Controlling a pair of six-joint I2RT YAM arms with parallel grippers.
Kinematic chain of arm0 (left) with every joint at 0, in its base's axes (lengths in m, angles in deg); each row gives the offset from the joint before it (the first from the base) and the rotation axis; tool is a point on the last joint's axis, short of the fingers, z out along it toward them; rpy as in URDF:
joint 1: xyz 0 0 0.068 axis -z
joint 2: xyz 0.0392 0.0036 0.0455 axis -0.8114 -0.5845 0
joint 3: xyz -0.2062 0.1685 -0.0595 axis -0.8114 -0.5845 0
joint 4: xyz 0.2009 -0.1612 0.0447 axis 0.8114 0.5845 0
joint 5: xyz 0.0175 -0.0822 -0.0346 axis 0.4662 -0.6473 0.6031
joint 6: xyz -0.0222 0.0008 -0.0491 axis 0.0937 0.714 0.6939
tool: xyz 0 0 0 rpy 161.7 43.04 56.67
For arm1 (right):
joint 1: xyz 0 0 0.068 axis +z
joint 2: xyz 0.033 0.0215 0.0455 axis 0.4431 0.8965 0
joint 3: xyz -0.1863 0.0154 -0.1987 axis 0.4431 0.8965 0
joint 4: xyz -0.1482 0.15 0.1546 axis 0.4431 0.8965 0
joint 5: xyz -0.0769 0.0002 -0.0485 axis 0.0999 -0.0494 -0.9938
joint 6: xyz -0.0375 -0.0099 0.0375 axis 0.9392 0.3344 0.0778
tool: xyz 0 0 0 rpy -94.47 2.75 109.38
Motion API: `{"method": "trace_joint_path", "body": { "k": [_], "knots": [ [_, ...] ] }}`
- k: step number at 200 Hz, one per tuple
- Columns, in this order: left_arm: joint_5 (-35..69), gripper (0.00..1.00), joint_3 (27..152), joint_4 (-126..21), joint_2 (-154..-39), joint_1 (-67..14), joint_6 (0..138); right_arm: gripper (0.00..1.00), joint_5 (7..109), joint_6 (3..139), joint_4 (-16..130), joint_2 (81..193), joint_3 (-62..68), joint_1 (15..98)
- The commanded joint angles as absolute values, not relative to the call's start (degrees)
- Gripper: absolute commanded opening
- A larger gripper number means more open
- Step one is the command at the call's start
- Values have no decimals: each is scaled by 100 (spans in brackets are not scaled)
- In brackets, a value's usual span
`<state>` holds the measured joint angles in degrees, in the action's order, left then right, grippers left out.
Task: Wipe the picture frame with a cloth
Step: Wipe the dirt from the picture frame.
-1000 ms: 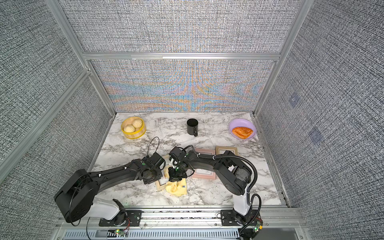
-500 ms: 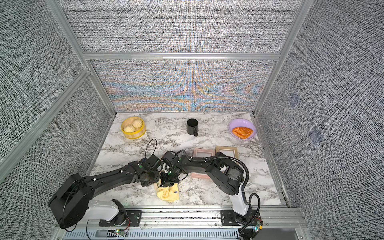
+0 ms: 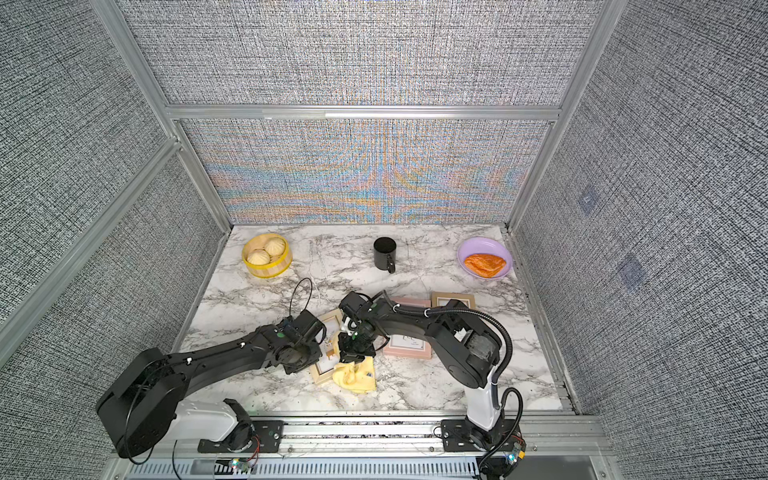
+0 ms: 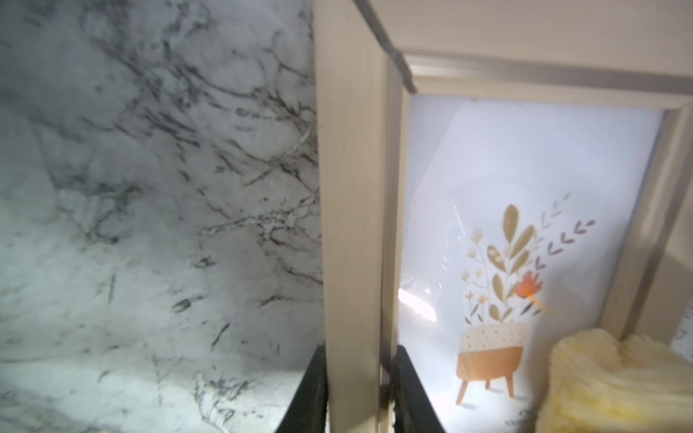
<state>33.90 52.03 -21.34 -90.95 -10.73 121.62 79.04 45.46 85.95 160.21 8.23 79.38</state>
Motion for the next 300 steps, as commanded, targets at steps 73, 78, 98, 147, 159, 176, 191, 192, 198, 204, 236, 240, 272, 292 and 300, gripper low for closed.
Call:
{"method": "trace_joint_path", "body": {
  "k": [73, 78, 98, 147, 159, 176, 191, 192, 198, 204, 236, 240, 272, 292, 300],
  "knots": [
    [3430, 0, 5051, -2503, -8994, -1073, 12395, 0, 8023, 4576, 8733, 16450, 746, 7811],
    [3431, 0, 5055, -2481, -8994, -1073, 12387, 0, 7923, 4698, 8849, 16403, 755, 7696],
    [3499, 0, 5092, -2335, -9002, -1077, 12394, 0, 7662, 5104, 9284, 16293, 690, 7362],
    [3591, 0, 5139, -2184, -8942, -1082, 12439, 0, 7890, 5042, 9228, 16509, 336, 7810],
    [3580, 0, 5137, -2184, -8951, -1082, 12439, 0, 8118, 4810, 8954, 16578, 303, 8066],
    [3569, 0, 5120, -2209, -8960, -1077, 12448, 0, 8356, 4542, 8641, 16716, 244, 8348],
    [3559, 0, 5103, -2211, -8959, -1082, 12448, 0, 8426, 4529, 8621, 16821, 164, 8444],
    [3556, 0, 5108, -2211, -8962, -1082, 12448, 0, 8424, 4537, 8632, 16823, 157, 8446],
    [3559, 0, 5108, -2197, -8960, -1081, 12440, 0, 8368, 4581, 8697, 16824, 147, 8427],
    [3563, 0, 5121, -2180, -8958, -1082, 12433, 0, 8279, 4638, 8749, 16800, 171, 8378],
    [3592, 0, 5117, -2075, -8917, -1082, 12386, 0, 7908, 5071, 9112, 16526, 460, 7747],
    [3602, 0, 5113, -2071, -8907, -1082, 12386, 0, 7857, 5147, 9195, 16486, 477, 7648],
    [3621, 0, 5069, -2024, -8836, -1084, 12370, 0, 7680, 5520, 9514, 16295, 540, 7168],
    [3616, 0, 5082, -2009, -8817, -1082, 12327, 0, 7759, 5497, 9483, 16289, 519, 7300],
    [3607, 0, 5093, -2019, -8818, -1082, 12312, 0, 7800, 5444, 9441, 16298, 503, 7438]
  ]
}}
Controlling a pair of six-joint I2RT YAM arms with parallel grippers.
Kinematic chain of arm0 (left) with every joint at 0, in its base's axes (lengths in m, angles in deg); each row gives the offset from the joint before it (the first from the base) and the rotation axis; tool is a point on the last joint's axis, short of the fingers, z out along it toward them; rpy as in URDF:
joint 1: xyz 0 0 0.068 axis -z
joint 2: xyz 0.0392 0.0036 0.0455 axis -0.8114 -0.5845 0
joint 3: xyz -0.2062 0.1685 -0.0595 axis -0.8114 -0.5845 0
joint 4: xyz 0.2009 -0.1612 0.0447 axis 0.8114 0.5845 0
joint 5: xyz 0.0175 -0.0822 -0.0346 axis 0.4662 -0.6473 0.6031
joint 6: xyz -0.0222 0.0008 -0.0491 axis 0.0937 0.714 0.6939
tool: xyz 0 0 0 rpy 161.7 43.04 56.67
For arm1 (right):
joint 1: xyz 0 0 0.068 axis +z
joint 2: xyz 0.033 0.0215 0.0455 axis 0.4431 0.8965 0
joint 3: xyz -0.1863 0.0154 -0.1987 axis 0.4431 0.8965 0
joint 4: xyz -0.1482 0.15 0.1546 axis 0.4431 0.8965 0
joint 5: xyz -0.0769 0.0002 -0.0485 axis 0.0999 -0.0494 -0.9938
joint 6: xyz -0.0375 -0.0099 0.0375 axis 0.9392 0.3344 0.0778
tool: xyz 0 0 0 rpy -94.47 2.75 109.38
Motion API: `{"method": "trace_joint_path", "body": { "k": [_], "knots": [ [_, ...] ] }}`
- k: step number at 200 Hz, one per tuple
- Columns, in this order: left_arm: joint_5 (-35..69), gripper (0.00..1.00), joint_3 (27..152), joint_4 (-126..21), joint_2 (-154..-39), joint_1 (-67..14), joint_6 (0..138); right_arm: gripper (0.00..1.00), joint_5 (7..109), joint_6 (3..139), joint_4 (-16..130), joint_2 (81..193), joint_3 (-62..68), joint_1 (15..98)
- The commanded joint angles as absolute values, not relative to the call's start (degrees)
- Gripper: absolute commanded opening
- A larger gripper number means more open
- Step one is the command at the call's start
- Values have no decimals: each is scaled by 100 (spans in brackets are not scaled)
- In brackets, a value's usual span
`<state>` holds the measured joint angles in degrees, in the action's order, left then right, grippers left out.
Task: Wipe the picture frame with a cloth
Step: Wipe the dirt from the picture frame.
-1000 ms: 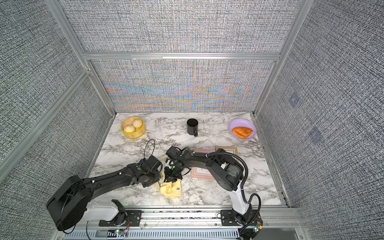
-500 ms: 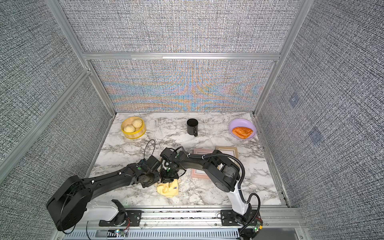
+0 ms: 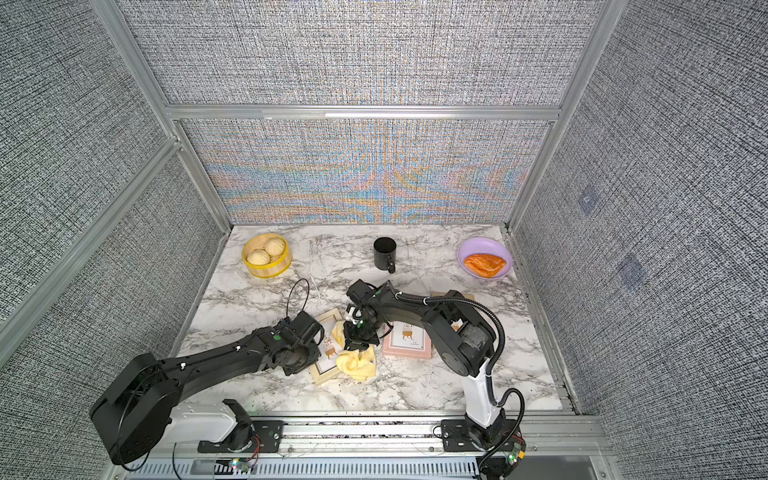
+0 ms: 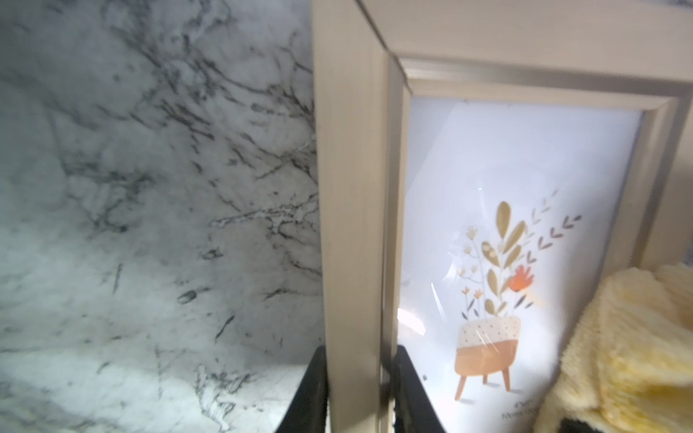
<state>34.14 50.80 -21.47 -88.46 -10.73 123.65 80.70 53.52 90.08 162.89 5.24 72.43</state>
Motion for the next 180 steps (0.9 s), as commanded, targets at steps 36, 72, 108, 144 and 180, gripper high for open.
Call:
{"method": "trace_joint_path", "body": {
  "k": [36, 72, 108, 144, 180],
  "knots": [
    [3539, 0, 5226, -2068, -8951, -1082, 12031, 0, 7978, 5086, 9234, 16366, 335, 8072],
    [3377, 0, 5397, -2084, -9194, -1082, 11581, 0, 7855, 5170, 9323, 16378, 201, 7881],
    [3343, 0, 5470, -1989, -9275, -1079, 11257, 0, 7742, 5422, 9457, 16391, 111, 7328],
    [3285, 0, 5464, -2018, -9331, -1082, 11040, 0, 7766, 5477, 9469, 16227, 282, 7329],
    [3159, 0, 5394, -2212, -9379, -1082, 10890, 0, 7952, 5268, 9329, 16336, 182, 7794]
  ]
}}
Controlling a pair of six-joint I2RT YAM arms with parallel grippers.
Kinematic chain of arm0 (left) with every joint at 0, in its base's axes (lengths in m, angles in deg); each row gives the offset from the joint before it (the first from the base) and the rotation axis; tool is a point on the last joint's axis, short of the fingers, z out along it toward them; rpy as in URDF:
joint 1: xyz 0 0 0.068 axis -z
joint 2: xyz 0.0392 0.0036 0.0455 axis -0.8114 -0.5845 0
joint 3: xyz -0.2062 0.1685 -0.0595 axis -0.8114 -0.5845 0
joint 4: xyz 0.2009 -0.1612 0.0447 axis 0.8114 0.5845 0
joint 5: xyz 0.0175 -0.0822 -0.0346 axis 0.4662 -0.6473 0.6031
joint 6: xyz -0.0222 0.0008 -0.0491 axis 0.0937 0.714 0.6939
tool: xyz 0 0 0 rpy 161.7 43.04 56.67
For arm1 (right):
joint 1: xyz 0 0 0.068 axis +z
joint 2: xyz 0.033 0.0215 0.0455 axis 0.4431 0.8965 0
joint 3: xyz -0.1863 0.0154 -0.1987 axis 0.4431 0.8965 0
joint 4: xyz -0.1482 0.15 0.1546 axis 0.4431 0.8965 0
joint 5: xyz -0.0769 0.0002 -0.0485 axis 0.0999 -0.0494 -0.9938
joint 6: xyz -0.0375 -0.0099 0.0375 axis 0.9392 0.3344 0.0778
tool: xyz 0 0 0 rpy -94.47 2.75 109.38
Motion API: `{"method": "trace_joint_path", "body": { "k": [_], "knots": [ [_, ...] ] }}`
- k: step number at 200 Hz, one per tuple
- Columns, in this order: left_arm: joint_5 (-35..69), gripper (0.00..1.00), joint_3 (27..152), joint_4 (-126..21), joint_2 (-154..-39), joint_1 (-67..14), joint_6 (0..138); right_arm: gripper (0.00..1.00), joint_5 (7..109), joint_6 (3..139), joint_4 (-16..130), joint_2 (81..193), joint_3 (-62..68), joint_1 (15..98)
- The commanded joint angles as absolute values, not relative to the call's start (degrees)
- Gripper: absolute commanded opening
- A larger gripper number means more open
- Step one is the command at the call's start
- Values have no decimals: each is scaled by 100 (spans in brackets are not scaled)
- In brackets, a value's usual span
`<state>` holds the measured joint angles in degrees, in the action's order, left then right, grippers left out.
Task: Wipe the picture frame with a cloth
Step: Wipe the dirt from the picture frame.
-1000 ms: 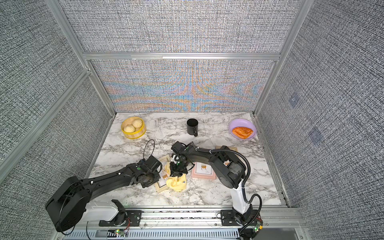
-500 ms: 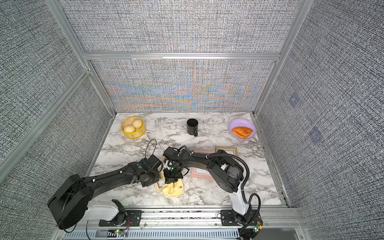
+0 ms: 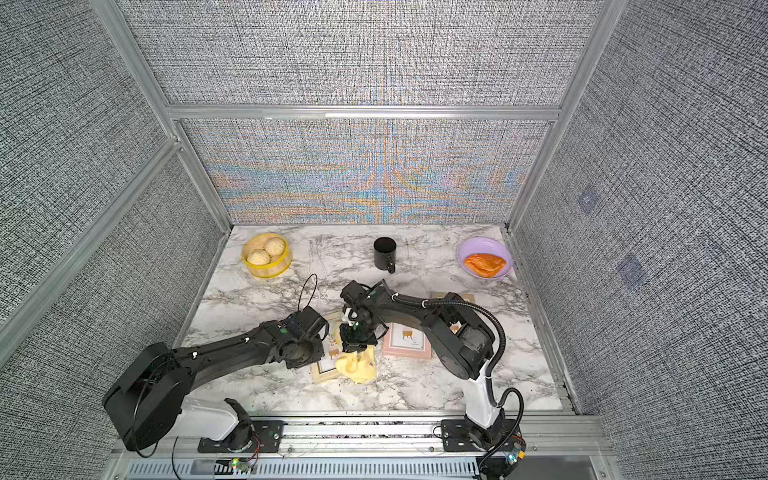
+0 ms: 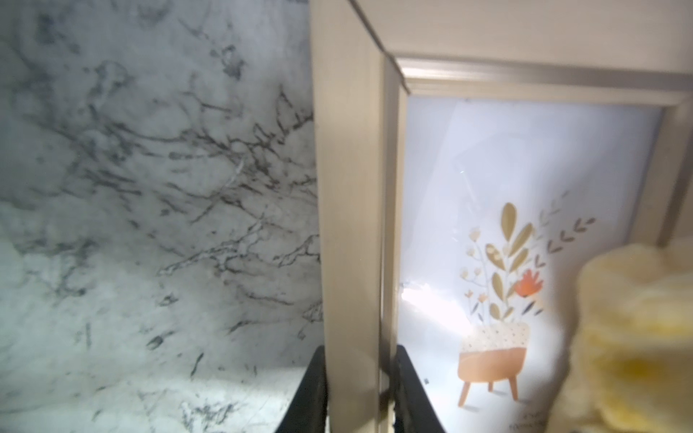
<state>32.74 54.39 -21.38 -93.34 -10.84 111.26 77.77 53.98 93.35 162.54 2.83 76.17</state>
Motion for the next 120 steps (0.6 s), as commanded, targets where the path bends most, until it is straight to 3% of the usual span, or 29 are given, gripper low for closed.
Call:
{"method": "trace_joint_path", "body": {
  "k": [1, 86, 120],
  "knots": [
    [3154, 0, 5394, -2216, -9375, -1082, 10891, 0, 7963, 5254, 9316, 16343, 179, 7800],
    [2979, 0, 5298, -2375, -9356, -1082, 10705, 0, 7601, 5216, 9506, 17907, -1940, 7232],
    [2973, 0, 5271, -2392, -9350, -1082, 10673, 0, 7506, 5332, 9664, 18110, -2118, 7190]
  ]
}}
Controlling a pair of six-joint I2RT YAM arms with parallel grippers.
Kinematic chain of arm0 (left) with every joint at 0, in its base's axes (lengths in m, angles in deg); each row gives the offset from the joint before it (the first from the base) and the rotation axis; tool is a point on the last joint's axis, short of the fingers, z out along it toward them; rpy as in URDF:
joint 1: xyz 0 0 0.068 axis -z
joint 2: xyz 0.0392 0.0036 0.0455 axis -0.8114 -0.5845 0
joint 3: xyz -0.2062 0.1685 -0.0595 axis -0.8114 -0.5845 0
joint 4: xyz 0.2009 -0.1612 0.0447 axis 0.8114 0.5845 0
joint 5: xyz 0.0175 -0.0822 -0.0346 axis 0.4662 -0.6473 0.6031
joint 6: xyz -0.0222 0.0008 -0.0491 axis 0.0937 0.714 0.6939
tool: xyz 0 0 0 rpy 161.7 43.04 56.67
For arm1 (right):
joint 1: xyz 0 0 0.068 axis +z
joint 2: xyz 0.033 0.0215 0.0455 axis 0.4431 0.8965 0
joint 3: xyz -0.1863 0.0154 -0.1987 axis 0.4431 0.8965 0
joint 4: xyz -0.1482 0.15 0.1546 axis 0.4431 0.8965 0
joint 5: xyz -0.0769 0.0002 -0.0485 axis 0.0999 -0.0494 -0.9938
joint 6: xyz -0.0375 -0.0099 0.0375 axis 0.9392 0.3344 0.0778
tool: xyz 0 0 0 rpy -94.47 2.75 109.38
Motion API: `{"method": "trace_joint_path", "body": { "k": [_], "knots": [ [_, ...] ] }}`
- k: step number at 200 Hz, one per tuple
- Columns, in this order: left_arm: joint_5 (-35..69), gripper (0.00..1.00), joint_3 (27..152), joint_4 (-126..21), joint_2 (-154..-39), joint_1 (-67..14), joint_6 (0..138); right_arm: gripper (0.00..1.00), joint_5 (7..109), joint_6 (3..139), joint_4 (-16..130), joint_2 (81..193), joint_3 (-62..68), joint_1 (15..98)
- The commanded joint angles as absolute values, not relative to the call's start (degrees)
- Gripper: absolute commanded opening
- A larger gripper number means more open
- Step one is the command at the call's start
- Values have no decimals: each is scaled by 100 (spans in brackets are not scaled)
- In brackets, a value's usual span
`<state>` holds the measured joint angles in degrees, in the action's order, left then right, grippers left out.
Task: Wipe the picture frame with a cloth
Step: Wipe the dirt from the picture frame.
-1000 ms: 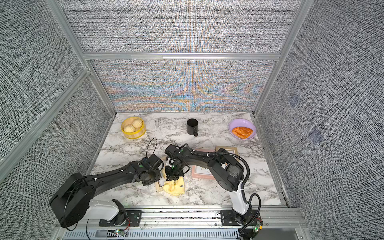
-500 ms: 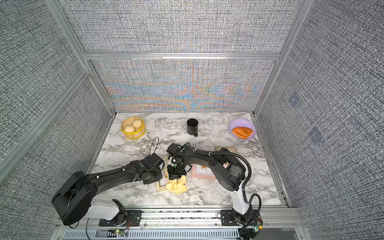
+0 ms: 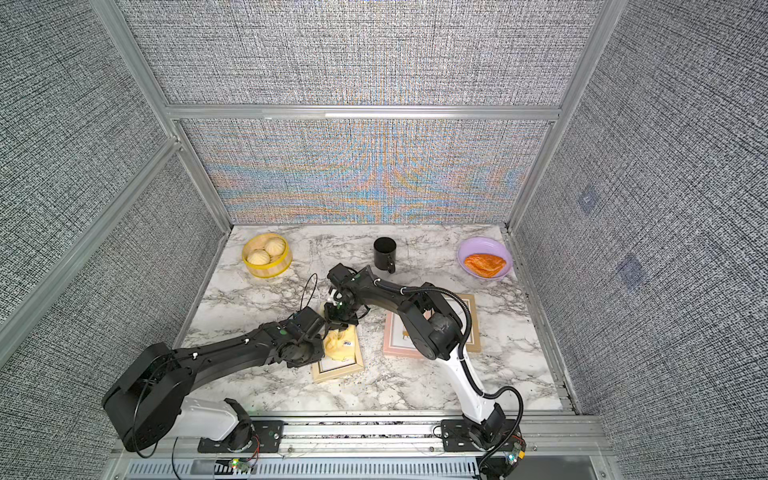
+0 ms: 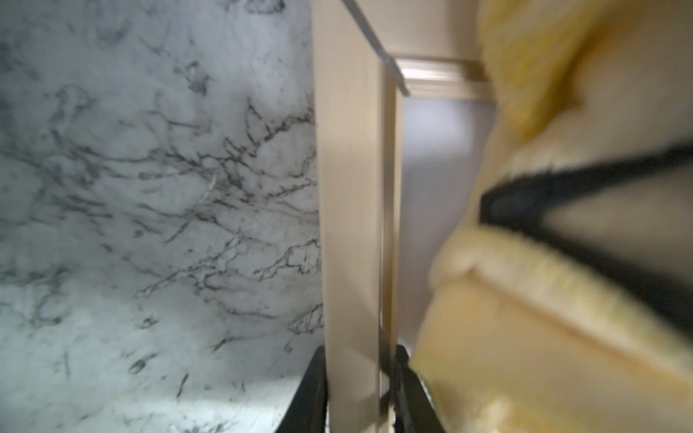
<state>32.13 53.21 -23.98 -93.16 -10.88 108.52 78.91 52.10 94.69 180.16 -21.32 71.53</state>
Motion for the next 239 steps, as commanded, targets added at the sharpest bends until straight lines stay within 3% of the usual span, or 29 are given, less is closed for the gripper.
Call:
{"method": "trace_joint_path", "body": {
  "k": [1, 52, 83, 140, 204, 239],
  "knots": [
    [2973, 0, 5271, -2394, -9347, -1082, 10668, 0, 7516, 5335, 9659, 18100, -2101, 7195],
    [3009, 0, 5296, -2491, -9471, -1082, 10658, 0, 8113, 5341, 9453, 17907, -1210, 7974],
    [2999, 0, 5339, -2498, -9519, -1090, 10644, 0, 7756, 5421, 9539, 17676, -846, 7828],
    [3000, 0, 5310, -2487, -9507, -1090, 10633, 0, 6721, 5517, 9924, 17685, -1440, 6938],
    [3008, 0, 5457, -2463, -9681, -1095, 10574, 0, 7305, 5522, 10100, 18419, -2359, 7623],
    [3084, 0, 5508, -2267, -9676, -1108, 10666, 0, 6826, 5655, 10239, 18227, -2015, 7293]
  ]
}}
